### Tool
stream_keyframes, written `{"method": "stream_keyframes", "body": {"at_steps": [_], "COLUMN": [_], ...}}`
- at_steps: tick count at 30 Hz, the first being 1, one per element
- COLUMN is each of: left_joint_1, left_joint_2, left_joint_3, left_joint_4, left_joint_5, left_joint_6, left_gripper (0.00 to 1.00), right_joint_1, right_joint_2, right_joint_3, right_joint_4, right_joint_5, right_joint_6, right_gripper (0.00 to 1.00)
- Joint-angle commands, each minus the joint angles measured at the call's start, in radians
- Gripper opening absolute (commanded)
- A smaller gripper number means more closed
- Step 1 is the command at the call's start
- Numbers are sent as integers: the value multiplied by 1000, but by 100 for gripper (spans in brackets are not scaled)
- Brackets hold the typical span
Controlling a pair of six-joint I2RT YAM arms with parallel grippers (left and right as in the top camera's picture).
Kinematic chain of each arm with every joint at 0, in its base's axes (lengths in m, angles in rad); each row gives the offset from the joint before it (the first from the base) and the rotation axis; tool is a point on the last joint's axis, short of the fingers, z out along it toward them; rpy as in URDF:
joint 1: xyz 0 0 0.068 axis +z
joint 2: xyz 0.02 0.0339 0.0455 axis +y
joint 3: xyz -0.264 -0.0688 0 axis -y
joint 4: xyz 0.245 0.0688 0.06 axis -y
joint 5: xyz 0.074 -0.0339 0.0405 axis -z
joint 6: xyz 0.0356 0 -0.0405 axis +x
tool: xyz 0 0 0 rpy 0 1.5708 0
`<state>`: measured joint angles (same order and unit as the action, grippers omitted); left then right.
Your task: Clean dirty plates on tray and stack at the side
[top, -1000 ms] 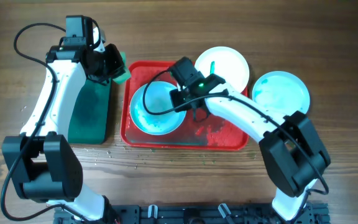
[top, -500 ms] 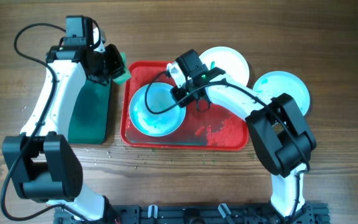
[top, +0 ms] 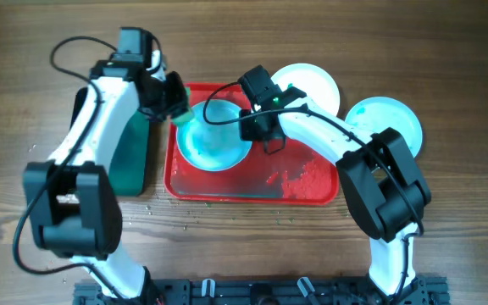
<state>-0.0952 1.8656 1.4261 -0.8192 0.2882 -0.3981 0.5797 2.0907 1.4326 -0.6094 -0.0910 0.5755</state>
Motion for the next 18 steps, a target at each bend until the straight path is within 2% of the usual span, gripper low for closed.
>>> {"method": "stream_keyframes", "body": {"at_steps": [1, 5, 10, 13, 18], "left_joint_1": [-59, -104, -143, -158, -189], "left_joint_2": [56, 107, 146, 146, 146], "left_joint_3": [-8, -48, -159, -223, -269], "left_joint_4": [-8, 20, 139, 214, 197], "left_joint_5": [-102, -137, -254, -261, -257], "left_joint_6": [-3, -11, -113, -116, -137], "left_gripper": [4, 4, 4, 4, 4], "right_joint_1": [-6, -7, -7, -8, -8], "right_joint_2": [17, 17, 17, 17, 17], "right_joint_3": [-10, -10, -10, -10, -14], "right_joint_4": [-19, -7, 10, 10, 24], "right_joint_5": [91, 87, 62, 61, 62], "right_joint_6": [130, 103, 53, 52, 52], "right_gripper": [4, 4, 4, 4, 4]}}
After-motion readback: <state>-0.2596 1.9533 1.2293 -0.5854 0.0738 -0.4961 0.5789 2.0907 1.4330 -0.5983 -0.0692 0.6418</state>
